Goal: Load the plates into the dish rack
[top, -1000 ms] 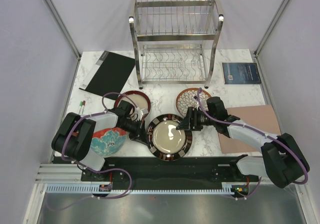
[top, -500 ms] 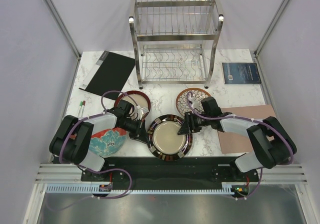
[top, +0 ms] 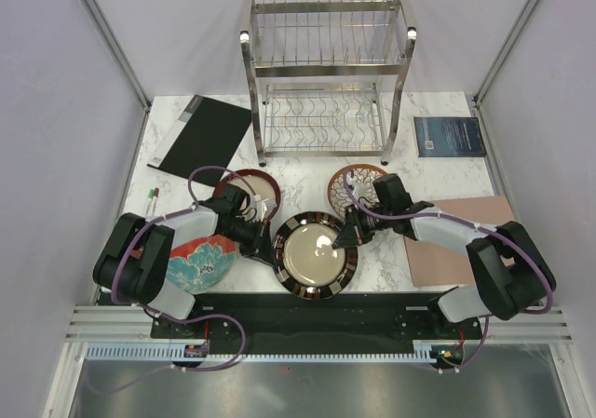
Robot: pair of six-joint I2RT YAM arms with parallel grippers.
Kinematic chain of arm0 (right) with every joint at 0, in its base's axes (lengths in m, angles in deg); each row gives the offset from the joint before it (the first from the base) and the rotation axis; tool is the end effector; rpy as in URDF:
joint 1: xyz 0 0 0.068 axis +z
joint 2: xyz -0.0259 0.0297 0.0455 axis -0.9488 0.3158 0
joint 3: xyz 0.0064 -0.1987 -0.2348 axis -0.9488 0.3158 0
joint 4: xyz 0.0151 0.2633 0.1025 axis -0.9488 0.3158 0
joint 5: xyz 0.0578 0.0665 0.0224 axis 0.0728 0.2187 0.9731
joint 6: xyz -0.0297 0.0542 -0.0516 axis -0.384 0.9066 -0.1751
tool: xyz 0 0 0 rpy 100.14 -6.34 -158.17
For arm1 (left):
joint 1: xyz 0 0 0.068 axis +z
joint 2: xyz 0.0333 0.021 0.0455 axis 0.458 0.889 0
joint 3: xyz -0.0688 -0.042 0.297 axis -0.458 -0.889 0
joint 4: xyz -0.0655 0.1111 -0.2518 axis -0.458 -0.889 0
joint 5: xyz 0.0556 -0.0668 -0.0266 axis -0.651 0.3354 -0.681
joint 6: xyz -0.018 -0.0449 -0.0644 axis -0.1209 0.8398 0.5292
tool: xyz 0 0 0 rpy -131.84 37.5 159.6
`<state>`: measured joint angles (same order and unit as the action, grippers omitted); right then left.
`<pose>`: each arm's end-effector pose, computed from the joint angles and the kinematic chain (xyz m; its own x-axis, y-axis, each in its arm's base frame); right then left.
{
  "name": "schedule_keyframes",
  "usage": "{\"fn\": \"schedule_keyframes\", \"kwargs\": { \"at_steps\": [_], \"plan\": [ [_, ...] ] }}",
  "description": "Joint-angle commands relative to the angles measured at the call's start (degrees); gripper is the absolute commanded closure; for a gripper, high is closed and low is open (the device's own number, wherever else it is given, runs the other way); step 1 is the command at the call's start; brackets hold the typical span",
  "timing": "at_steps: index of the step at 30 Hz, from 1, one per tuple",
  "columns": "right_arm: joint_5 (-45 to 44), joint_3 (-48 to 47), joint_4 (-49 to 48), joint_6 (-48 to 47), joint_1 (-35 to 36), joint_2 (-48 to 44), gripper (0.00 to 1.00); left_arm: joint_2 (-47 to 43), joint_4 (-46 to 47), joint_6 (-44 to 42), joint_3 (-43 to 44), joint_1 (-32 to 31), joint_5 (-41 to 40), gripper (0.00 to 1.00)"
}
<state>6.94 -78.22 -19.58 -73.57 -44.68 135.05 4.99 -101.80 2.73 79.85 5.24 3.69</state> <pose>0.2336 0.1763 0.1610 -0.8444 -0.2441 -0.4769 -0.5336 0.4634 0.7074 0.2143 -0.1421 0.1256 -0.9557 0.2564 -0.1448 0.2758 0.6067 -0.7455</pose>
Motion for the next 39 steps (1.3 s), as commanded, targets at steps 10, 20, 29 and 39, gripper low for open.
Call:
{"fn": "schedule_keyframes", "kwargs": {
  "at_steps": [10, 20, 29, 39],
  "plan": [
    [9.0, -27.6, 24.5, -8.0, 1.0, -15.3, 1.0, -12.2, -11.4, -15.8, 18.5, 10.7, -4.7, 0.25],
    [-15.6, -56.8, 37.6, -14.8, -4.1, -6.6, 1.0, -19.8, -10.9, -17.0, 37.4, 18.7, -18.7, 0.0],
    [-22.2, -86.4, 34.9, -12.5, -9.2, 10.6, 1.0, -27.0, 3.8, -15.2, 30.3, 21.9, -20.1, 0.0],
    [-31.4, -108.7, 20.8, -8.8, -11.6, 19.8, 1.0, -25.5, 14.9, -11.3, 17.0, 21.9, -16.8, 0.08]
  ]
}}
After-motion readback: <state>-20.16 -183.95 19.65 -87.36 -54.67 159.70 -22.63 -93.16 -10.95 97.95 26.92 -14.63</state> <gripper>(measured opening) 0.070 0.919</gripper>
